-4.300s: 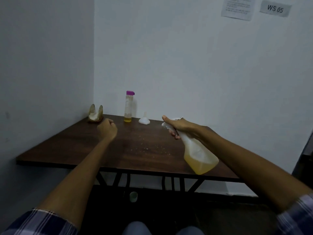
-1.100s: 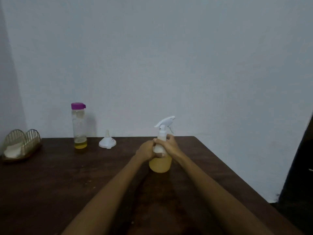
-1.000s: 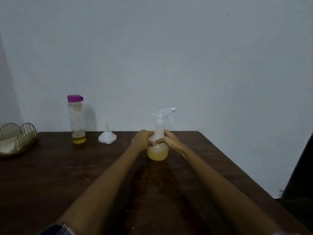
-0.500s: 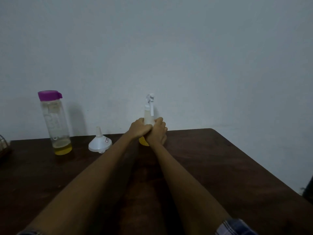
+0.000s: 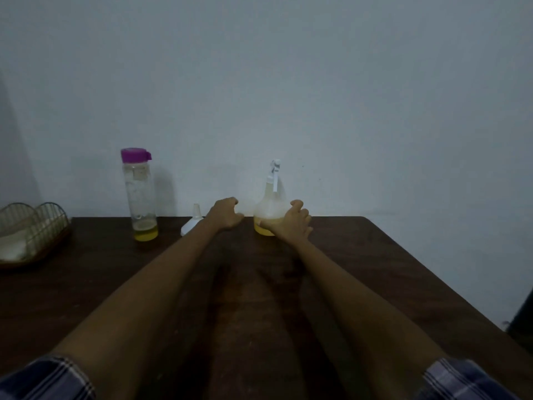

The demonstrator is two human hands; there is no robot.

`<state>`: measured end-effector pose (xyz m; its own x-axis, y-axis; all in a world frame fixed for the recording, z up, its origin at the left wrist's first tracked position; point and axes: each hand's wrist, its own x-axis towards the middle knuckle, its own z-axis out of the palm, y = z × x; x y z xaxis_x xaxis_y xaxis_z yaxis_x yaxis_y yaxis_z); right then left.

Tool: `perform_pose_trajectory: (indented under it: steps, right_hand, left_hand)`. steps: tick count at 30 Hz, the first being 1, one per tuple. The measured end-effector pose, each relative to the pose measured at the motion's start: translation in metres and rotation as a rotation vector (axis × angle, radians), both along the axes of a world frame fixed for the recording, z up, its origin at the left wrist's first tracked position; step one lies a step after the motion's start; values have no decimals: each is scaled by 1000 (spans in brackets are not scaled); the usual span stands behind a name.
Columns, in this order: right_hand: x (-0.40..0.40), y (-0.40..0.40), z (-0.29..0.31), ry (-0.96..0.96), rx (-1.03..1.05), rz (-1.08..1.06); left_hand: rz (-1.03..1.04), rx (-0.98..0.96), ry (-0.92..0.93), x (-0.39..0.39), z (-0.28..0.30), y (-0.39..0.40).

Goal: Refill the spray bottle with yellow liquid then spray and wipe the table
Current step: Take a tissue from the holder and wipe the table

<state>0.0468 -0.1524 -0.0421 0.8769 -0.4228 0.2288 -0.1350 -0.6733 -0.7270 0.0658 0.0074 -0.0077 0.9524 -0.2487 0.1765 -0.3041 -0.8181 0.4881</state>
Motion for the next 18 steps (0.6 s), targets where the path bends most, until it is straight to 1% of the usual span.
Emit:
perform_pose_trajectory:
  steps: [4, 7, 10, 15, 18]
  right_hand:
    - [-53, 22, 11, -18, -61, 50]
    - [-85, 54, 19, 15, -119, 109]
    - [-107, 101, 26, -2, -154, 214]
    - [-132, 204, 28, -69, -194, 438]
    - [-135, 264, 21, -67, -175, 567]
  left_hand:
    - [5, -15, -16, -63, 11, 26]
    - [41, -4, 2, -110, 11, 68]
    - [116, 59, 35, -149, 4, 130]
    - [286, 217, 210, -201, -5, 250]
    - [413, 291, 256, -216, -15, 309]
